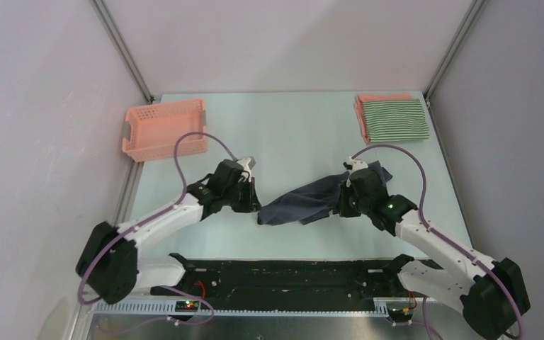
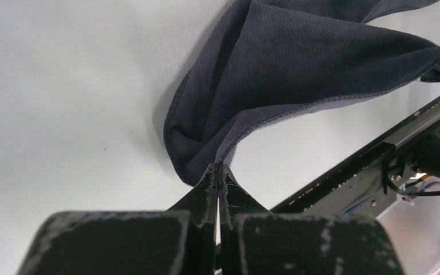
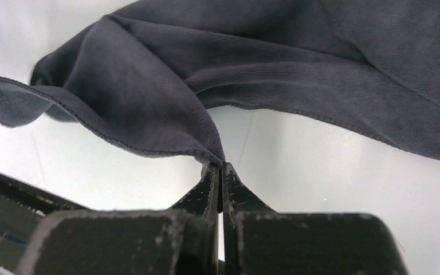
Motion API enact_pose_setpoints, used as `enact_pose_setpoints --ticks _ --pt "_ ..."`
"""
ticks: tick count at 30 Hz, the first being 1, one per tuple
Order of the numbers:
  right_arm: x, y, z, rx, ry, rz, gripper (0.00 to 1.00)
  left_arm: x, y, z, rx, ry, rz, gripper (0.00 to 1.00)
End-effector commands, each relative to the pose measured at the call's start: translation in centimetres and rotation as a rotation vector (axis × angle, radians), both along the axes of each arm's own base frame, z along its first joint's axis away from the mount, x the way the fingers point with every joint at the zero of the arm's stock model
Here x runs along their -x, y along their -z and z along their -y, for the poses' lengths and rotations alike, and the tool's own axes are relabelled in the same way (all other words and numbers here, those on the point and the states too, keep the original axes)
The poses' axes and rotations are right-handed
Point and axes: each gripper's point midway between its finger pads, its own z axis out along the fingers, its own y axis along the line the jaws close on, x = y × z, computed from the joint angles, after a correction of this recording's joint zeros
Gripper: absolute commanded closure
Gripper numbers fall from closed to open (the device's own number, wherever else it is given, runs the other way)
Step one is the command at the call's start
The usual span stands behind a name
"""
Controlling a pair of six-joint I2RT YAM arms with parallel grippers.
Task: Fold and stack the mixed laundry pile
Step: Flatten out the skirt at the center of the board.
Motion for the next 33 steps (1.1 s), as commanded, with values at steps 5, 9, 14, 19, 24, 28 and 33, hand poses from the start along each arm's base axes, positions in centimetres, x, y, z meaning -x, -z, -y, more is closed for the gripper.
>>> enact_pose_setpoints --ticks 5,9,14,19,24,28,33 --pt "-2.1 1.4 0.1 -0.049 -0.016 -0.078 1.00 -3.8 0.0 4.3 0.038 0.157 0.066 0.85" --pt "-2.5 2.1 0.3 -0.052 -0.020 -0.101 1.00 -4.1 1.5 4.2 -0.001 0.178 0.055 0.69" --pt "-2.9 2.5 0.5 -0.062 -0.025 -0.113 1.00 -4.0 2.8 4.4 -0.006 0.198 0.036 0.61" --pt "-3.0 2.5 0.4 -0.072 -0.034 -0.113 1.00 -3.2 4.2 4.2 -0.005 0.199 0.002 0.60" --pt "-3.0 2.5 0.6 -0.070 -0.032 -0.113 1.00 -2.6 5.4 3.5 -0.027 0.170 -0.034 0.58" --pt "-3.0 2.3 0.8 -0.068 -0.028 -0.109 1.00 -2.1 6.1 3.2 -0.036 0.159 -0.058 0.66" --pt "-3.0 2.3 1.1 -0.055 -0.021 -0.103 1.00 -2.9 4.8 2.9 -0.031 0.114 -0.016 0.98"
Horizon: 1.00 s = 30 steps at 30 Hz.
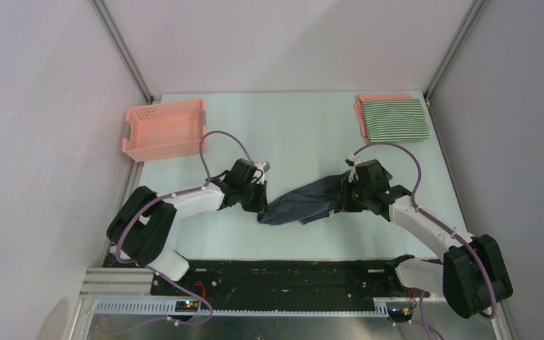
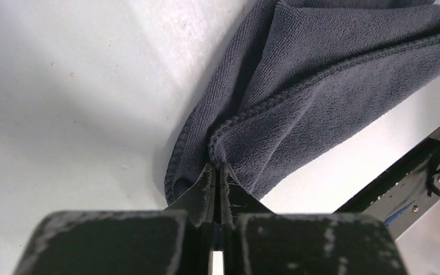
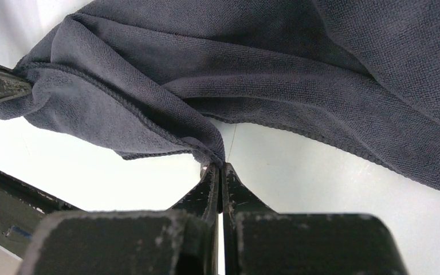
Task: Fold and stack the mixed laundry pile
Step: Flatten out the skirt at the center of the board.
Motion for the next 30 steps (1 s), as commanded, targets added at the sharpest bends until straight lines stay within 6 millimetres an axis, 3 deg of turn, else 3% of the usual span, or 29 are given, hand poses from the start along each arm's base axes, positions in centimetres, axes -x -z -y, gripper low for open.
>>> enact_pose_setpoints --ticks 1,6,8,10,12,13,14,15,16,17,18,19,20,21,22,23,24,27,30 --pt "-1.0 -1.5 -0.1 -0.006 -0.008 0.062 1.00 -1.7 -2.2 0.1 0.022 -0.048 0.084 1.00" --pt "-1.9 -3.1 0.8 0.024 0.021 0.133 1.00 -4.7 -6.5 -1.2 0.049 -0.145 0.199 1.00" --pt "-3.3 -5.5 1.0 0.033 0.037 0.197 1.00 -5.9 -8.3 -1.7 0.069 -0.177 0.240 1.00" --pt "-4.7 -8.1 1.3 0.054 0.058 0.269 1.00 -8.2 -11.4 -2.4 0.088 -0.225 0.315 1.00" --pt "-6.6 -11.9 1.4 0.072 0.056 0.386 1.00 -10.3 -14.9 -3.3 0.112 -0.271 0.394 1.00" --pt "-7.9 -15.1 1.5 0.077 0.066 0.474 1.00 -11.1 -16.7 -3.6 0.130 -0.286 0.430 1.00" --pt "-8.6 -16.6 1.8 0.114 0.053 0.532 1.00 -12.3 -19.8 -3.9 0.162 -0.309 0.486 1.00" --pt "-9.7 -20.0 2.2 0.133 0.082 0.621 1.00 -12.8 -21.9 -4.1 0.182 -0.313 0.524 1.00" --pt "-10.2 -21.8 2.6 0.167 0.075 0.677 1.00 -13.7 -25.3 -4.4 0.212 -0.329 0.586 1.00" --pt "-11.0 -25.2 3.1 0.171 0.111 0.747 1.00 -14.0 -27.3 -4.6 0.224 -0.334 0.624 1.00" --pt "-11.3 -28.9 3.5 0.188 0.111 0.835 1.00 -14.4 -31.1 -5.1 0.253 -0.346 0.691 1.00" --pt "-11.5 -30.7 3.9 0.204 0.125 0.875 1.00 -14.4 -33.0 -5.3 0.263 -0.348 0.730 1.00" --pt "-11.4 -34.0 4.2 0.216 0.126 0.950 1.00 -14.3 -36.3 -5.7 0.289 -0.358 0.793 1.00" --pt "-11.2 -35.6 4.4 0.235 0.108 0.989 1.00 -13.8 -38.2 -6.0 0.304 -0.356 0.836 1.00" --pt "-10.5 -38.7 4.5 0.224 0.103 1.052 1.00 -12.8 -41.7 -6.3 0.347 -0.350 0.904 1.00" --pt "-9.8 -39.7 4.2 0.244 0.046 1.081 1.00 -12.2 -43.0 -6.4 0.362 -0.340 0.930 1.00" --pt "-8.7 -42.1 4.1 0.229 0.032 1.136 1.00 -11.0 -45.5 -6.6 0.398 -0.331 0.976 1.00" --pt "-4.7 -46.5 3.9 0.235 -0.051 1.302 1.00 -7.6 -49.6 -7.3 0.474 -0.301 1.057 1.00" --pt "0.2 -49.5 3.5 0.178 -0.117 1.432 1.00 -2.1 -53.6 -8.2 0.568 -0.245 1.152 1.00"
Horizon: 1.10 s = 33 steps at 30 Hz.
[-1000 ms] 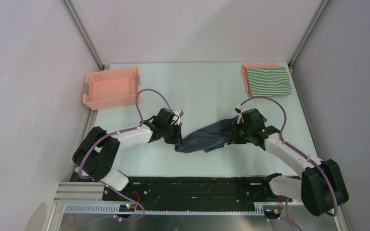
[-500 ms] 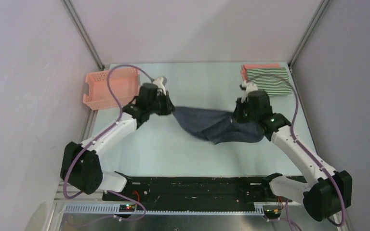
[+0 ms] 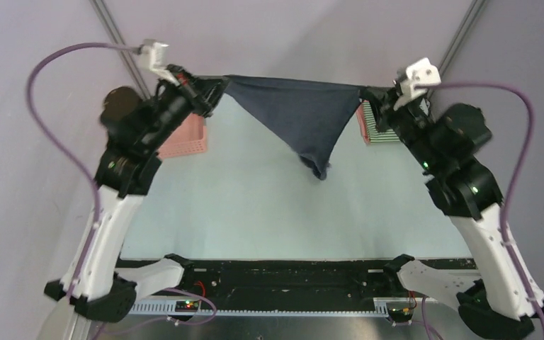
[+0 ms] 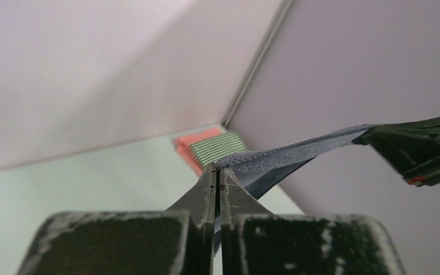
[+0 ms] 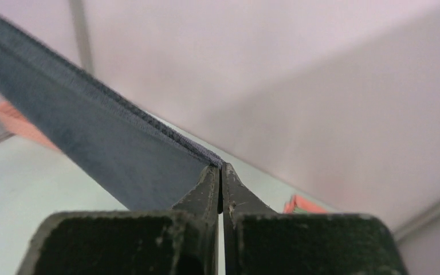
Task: Fold and stack the mixed laundry pile
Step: Flatten out the skirt at the center of the board.
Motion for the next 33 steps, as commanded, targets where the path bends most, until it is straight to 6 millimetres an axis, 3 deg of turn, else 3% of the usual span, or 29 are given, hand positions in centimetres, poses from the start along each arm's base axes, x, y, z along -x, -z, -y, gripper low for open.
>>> enact_pose_setpoints --ticks 1,4,7,8,11,15,17,18,20,21,22,23,24,25,26,27,28,29,30,33 --pt "8.0 -6.3 2.9 0.044 -0.032 0.258 1.00 6.8 -5.7 -2.5 0.043 0.017 0.176 1.00" --pt "13.2 -8.4 3.6 -0.031 -0.147 0.345 1.00 12.5 -8.3 -2.4 0.077 0.145 0.273 1.00" --pt "16.3 -9.2 3.7 -0.062 -0.245 0.398 1.00 16.6 -10.3 -2.2 0.107 0.251 0.340 1.00" --pt "17.2 -9.5 3.7 -0.066 -0.276 0.427 1.00 17.3 -10.8 -2.4 0.118 0.260 0.349 1.00" --pt "17.5 -10.1 4.4 -0.058 -0.250 0.461 1.00 18.4 -11.7 -2.7 0.128 0.273 0.375 1.00" --pt "15.7 -10.8 5.9 -0.026 -0.112 0.503 1.00 17.2 -11.8 -3.4 0.122 0.197 0.372 1.00" --pt "13.3 -10.7 6.3 0.048 0.003 0.500 1.00 14.5 -11.2 -3.7 0.080 0.107 0.344 1.00" --pt "11.0 -10.1 6.2 0.115 0.077 0.476 1.00 13.4 -10.6 -3.9 0.053 0.072 0.326 1.00" --pt "7.6 -9.1 5.5 0.212 0.151 0.436 1.00 10.2 -9.5 -3.8 0.023 0.016 0.270 1.00" --pt "6.1 -8.6 6.3 0.245 0.208 0.416 1.00 7.7 -8.6 -3.9 0.003 -0.013 0.230 1.00" --pt "4.1 -7.6 4.7 0.260 0.154 0.383 1.00 6.5 -8.0 -3.8 -0.001 -0.021 0.203 1.00" --pt "2.3 -7.1 6.2 0.274 0.210 0.355 1.00 4.1 -6.8 -3.8 -0.021 -0.040 0.161 1.00" --pt "0.3 -6.1 4.8 0.263 0.134 0.328 1.00 2.8 -6.1 -3.8 -0.035 -0.050 0.141 1.00" --pt "-1.5 -5.2 6.2 0.271 0.167 0.299 1.00 0.2 -4.5 -3.7 -0.059 -0.064 0.094 1.00" --pt "-4.0 -3.8 5.3 0.266 0.113 0.260 1.00 -1.2 -3.7 -3.6 -0.076 -0.073 0.076 1.00" --pt "-7.0 -1.7 6.1 0.278 0.127 0.198 1.00 -4.0 -1.8 -3.5 -0.097 -0.084 0.023 1.00" --pt "-8.5 -1.0 6.5 0.274 0.114 0.186 1.00 -5.3 -0.9 -3.4 -0.109 -0.083 0.000 1.00" --pt "-11.4 1.6 6.3 0.284 0.098 0.124 1.00 -8.3 1.3 -3.2 -0.126 -0.089 -0.055 1.00" --pt "-12.7 2.3 6.5 0.285 0.083 0.123 1.00 -9.6 2.1 -3.0 -0.138 -0.086 -0.070 1.00" --pt "-19.1 7.0 6.2 0.297 0.050 0.079 1.00 -16.8 7.1 -2.6 -0.181 -0.093 -0.162 1.00"
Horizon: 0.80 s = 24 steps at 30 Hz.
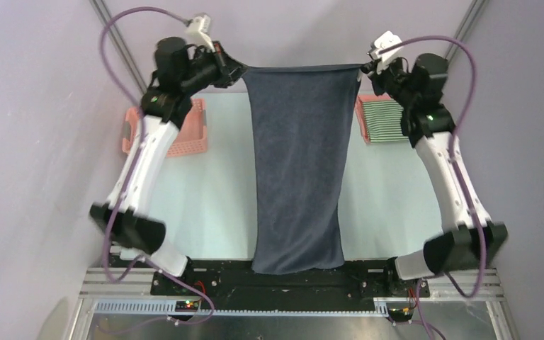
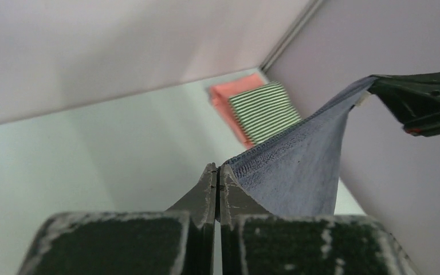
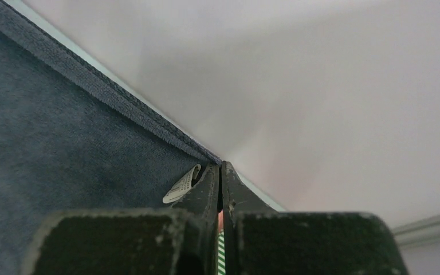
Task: Fold and stack the mixed laundry pile
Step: Flatten out the skirt at the center of the board, then fold the skirt at the center of the board.
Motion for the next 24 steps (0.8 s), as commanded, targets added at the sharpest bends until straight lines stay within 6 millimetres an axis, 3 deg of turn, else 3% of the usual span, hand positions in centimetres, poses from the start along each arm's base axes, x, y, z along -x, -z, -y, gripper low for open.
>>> enact_pose_setpoints --ticks 1,4,5,6,7,9,10,11,12,13,14,18,24 --pt "-6.9 2.0 3.2 -0.010 0.080 0.056 1.00 -9.8 4.1 -3.1 -0.083 -0.132 -0.021 1.00" --pt "-12.7 5.9 3.3 -0.025 0.083 0.053 1.00 -15.2 7.6 -3.0 -0.058 -0.123 -0.082 1.00" --pt "-13.8 5.6 3.5 -0.035 0.086 0.071 1.00 -17.6 8.5 -3.1 -0.048 -0.121 -0.081 1.00" --pt "-15.7 7.5 3.6 -0.048 0.090 0.054 1.00 -18.8 9.2 -3.1 -0.034 -0.123 -0.083 1.00" --pt "-16.7 7.1 3.6 -0.056 0.093 0.072 1.00 -21.0 10.2 -3.2 -0.027 -0.126 -0.074 1.00" --pt "-19.9 10.9 3.3 -0.066 0.076 0.030 1.00 -23.6 11.3 -3.4 -0.009 -0.130 -0.041 1.00" --pt "-20.5 11.5 3.2 -0.065 0.071 0.023 1.00 -24.5 11.2 -3.5 0.008 -0.136 -0.008 1.00" --pt "-21.6 12.5 2.9 -0.063 0.059 0.015 1.00 -25.5 12.9 -3.8 0.019 -0.144 -0.022 1.00" --pt "-22.2 12.1 2.8 -0.062 0.055 0.029 1.00 -26.2 12.3 -4.2 0.038 -0.150 0.027 1.00" --pt "-23.1 13.9 2.7 -0.060 0.052 0.005 1.00 -26.6 13.8 -4.4 0.060 -0.155 0.000 1.00" --pt "-23.4 13.6 2.7 -0.060 0.051 0.017 1.00 -27.0 13.2 -4.9 0.077 -0.161 0.046 1.00" --pt "-24.6 16.1 1.9 -0.052 0.036 0.003 1.00 -28.0 14.9 -5.4 0.101 -0.160 0.049 1.00" --pt "-23.8 17.9 1.5 -0.011 0.040 -0.022 1.00 -27.6 18.0 -4.4 0.117 -0.098 -0.023 1.00"
